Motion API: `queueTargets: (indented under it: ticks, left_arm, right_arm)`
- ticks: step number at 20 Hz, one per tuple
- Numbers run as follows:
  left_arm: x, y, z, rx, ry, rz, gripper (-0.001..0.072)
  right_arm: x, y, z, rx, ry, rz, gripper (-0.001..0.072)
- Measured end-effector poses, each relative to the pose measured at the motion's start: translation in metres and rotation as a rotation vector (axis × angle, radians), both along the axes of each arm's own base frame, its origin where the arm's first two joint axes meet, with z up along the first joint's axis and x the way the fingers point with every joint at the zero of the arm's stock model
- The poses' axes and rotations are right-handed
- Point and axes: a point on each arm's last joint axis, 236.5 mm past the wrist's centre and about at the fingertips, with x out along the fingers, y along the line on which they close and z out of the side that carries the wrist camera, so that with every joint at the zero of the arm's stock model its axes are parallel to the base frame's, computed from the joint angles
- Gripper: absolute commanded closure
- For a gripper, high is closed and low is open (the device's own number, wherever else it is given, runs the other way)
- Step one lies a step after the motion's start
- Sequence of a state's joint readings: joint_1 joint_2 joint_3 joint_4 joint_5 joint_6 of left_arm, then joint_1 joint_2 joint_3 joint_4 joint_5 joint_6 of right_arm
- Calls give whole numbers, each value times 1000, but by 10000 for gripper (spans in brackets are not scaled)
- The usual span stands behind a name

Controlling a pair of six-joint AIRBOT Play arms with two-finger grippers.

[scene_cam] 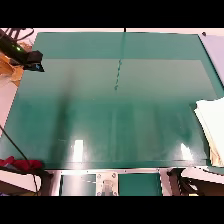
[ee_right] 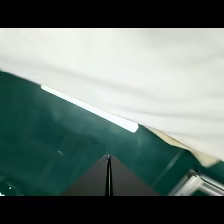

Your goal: Fold the shirts.

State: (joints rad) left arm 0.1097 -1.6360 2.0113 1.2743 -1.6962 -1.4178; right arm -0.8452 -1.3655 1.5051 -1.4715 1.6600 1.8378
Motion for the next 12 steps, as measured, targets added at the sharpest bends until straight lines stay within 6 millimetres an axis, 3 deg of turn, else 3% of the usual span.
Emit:
queueTargets:
  ticks: [3, 6, 8, 10, 12]
  left_arm:
    - [-16, -3, 19, -7, -33, 29, 682]
    - [-51, -11, 20, -17, -11, 45, 682]
    - [-80, -23, 9, -25, 14, 39, 682]
    - [-113, -39, -14, -34, 53, 36, 682]
    - [-142, -52, -39, -42, 94, 37, 682]
  right_arm:
    - [80, 61, 9, -5, -152, 254, 700]
    - [120, 152, -2, 31, -208, 521, 700]
    - [122, 218, -22, 61, -218, 686, 700]
    - [110, 275, -43, 94, -215, 824, 700]
    - [92, 319, -60, 122, -211, 933, 700]
